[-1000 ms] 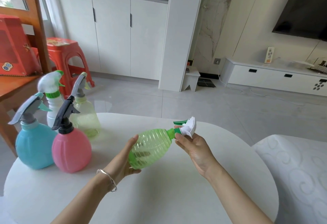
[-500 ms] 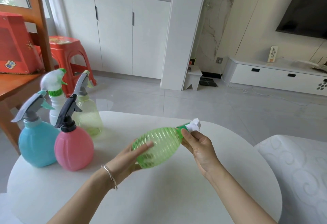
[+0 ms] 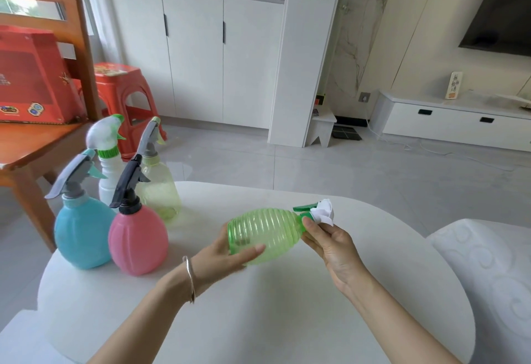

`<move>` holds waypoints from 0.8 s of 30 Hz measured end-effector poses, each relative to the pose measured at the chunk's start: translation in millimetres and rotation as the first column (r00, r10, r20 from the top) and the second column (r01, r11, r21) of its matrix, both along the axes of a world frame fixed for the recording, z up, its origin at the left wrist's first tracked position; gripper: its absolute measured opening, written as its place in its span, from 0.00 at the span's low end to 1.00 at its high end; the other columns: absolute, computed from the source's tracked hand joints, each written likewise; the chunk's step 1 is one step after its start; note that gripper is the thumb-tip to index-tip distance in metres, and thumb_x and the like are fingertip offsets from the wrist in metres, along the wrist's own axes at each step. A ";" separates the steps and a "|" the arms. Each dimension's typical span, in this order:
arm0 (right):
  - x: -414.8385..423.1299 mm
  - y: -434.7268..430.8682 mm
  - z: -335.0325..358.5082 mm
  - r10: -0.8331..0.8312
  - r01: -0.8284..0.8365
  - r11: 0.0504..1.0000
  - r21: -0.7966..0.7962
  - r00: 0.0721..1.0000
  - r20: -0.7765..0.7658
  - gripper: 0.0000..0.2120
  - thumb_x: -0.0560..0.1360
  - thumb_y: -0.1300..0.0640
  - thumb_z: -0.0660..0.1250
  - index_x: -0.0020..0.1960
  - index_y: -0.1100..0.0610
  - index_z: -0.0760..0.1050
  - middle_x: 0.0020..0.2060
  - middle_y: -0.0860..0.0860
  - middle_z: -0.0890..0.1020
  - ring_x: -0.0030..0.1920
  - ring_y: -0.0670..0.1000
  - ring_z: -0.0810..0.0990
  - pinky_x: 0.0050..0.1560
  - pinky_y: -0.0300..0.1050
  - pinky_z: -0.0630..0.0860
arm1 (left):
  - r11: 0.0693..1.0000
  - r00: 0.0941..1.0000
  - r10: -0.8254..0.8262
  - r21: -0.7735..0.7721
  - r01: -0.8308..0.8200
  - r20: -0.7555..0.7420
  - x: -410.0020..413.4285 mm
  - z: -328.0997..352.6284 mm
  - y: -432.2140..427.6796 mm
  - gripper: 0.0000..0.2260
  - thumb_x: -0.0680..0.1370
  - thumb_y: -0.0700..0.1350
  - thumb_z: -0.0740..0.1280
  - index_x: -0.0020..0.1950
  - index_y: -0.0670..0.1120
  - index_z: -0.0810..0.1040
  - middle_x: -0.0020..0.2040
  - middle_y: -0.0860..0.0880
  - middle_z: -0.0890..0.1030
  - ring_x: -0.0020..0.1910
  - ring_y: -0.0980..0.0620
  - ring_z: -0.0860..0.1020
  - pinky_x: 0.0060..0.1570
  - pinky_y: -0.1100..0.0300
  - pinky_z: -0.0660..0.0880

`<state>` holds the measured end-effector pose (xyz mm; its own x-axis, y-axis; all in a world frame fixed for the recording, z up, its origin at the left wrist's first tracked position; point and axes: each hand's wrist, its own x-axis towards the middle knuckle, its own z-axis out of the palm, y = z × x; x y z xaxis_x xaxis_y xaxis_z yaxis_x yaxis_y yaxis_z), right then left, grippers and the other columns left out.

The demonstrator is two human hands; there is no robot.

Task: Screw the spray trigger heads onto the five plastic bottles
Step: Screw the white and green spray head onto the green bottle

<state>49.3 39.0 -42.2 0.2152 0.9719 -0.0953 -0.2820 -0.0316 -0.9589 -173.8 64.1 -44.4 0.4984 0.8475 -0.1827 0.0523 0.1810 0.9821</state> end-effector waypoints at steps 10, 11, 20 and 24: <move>4.1 0.1 2.2 0.032 -0.036 0.999 -0.039 0.996 -0.087 0.15 0.61 0.51 0.74 0.44 0.57 0.83 0.48 0.51 0.83 0.51 0.50 0.80 0.49 0.36 0.78 | 0.995 0.996 -0.084 0.057 0.086 -0.021 -4.6 4.4 -1.7 0.41 0.67 0.60 0.74 0.74 0.55 0.58 0.70 0.51 0.71 0.55 0.55 0.81 0.48 0.62 0.79; 4.1 -0.3 1.8 0.052 -0.053 0.998 -0.023 0.997 -0.055 0.15 0.61 0.50 0.74 0.45 0.56 0.83 0.47 0.50 0.85 0.51 0.49 0.81 0.49 0.35 0.78 | 0.996 0.993 -0.087 0.000 0.087 -0.082 -2.4 5.9 -4.3 0.41 0.68 0.68 0.67 0.74 0.55 0.56 0.69 0.50 0.71 0.52 0.52 0.83 0.44 0.59 0.80; 4.8 1.8 0.4 -0.027 0.020 0.998 -0.064 0.993 -0.116 0.16 0.61 0.52 0.75 0.48 0.54 0.82 0.47 0.48 0.84 0.49 0.47 0.83 0.48 0.39 0.78 | 0.986 0.995 0.096 0.136 -0.100 0.037 1.6 -1.5 -2.3 0.39 0.65 0.50 0.78 0.72 0.60 0.63 0.69 0.55 0.68 0.53 0.61 0.81 0.54 0.61 0.78; 3.6 0.0 2.5 -0.015 0.010 0.999 -0.043 0.994 -0.104 0.18 0.59 0.51 0.76 0.48 0.54 0.83 0.47 0.47 0.85 0.50 0.45 0.83 0.42 0.36 0.79 | 0.997 0.996 0.008 -0.080 -0.001 0.093 6.8 4.1 -4.4 0.34 0.68 0.60 0.67 0.71 0.67 0.58 0.68 0.46 0.71 0.52 0.46 0.84 0.46 0.52 0.82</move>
